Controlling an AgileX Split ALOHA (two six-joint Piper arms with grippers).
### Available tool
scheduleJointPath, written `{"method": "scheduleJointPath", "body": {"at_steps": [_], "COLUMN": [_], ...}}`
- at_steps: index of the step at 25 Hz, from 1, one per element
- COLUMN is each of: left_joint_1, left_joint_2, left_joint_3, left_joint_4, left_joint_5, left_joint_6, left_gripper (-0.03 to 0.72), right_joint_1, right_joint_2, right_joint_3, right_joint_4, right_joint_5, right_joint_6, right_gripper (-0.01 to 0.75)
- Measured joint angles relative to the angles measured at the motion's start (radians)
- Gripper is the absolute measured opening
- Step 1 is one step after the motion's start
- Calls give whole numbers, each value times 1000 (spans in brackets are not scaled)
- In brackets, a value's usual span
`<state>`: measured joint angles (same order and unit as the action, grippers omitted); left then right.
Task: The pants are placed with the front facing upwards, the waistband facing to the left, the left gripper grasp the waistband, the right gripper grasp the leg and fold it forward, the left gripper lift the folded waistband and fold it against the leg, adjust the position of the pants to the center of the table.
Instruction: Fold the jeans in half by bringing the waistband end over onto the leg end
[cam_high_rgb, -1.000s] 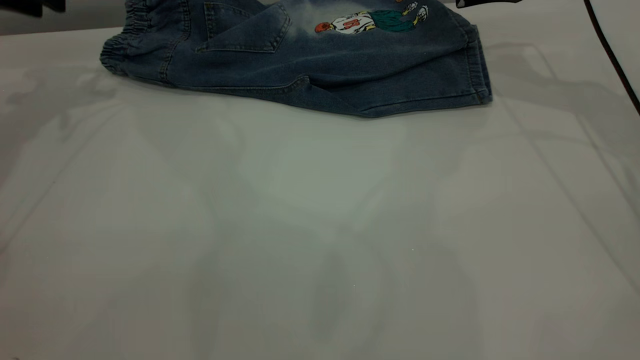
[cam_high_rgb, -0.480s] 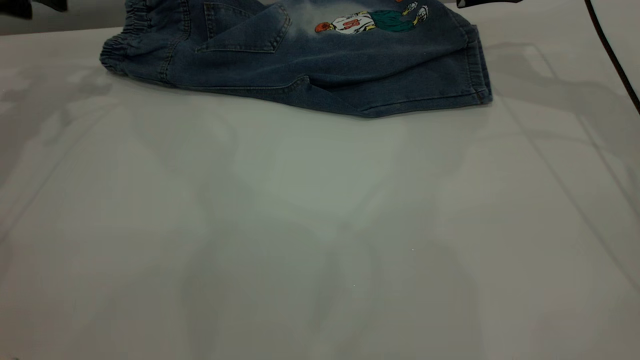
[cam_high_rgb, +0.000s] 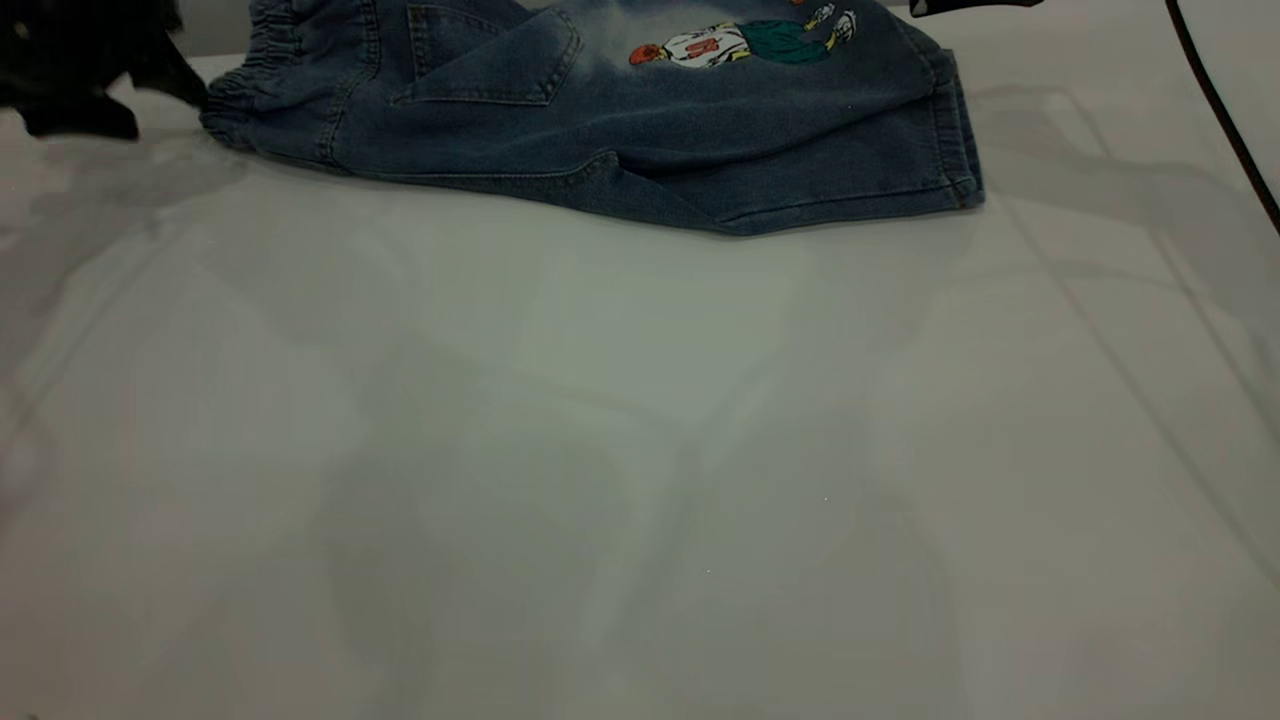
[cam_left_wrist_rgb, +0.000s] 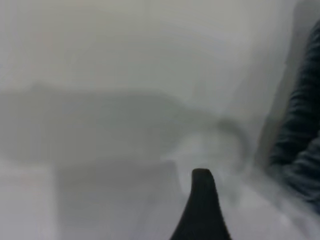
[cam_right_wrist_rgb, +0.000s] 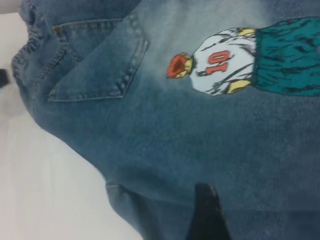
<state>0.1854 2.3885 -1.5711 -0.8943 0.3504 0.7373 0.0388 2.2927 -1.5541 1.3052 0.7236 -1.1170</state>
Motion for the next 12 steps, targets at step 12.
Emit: {"method": "scheduleJointPath", "body": {"at_steps": [12], "left_joint_1": [-71], "left_joint_2": [47], "left_joint_3": [-88], "left_joint_4": [-3], "left_joint_5": [11], "left_joint_6": [24], "left_gripper": [509], "right_joint_1": [3], "right_joint_2": [0], "right_joint_3": [0], "right_joint_4": [0], "right_joint_5": [10], "right_joint_6": [0], "right_gripper": [428]}}
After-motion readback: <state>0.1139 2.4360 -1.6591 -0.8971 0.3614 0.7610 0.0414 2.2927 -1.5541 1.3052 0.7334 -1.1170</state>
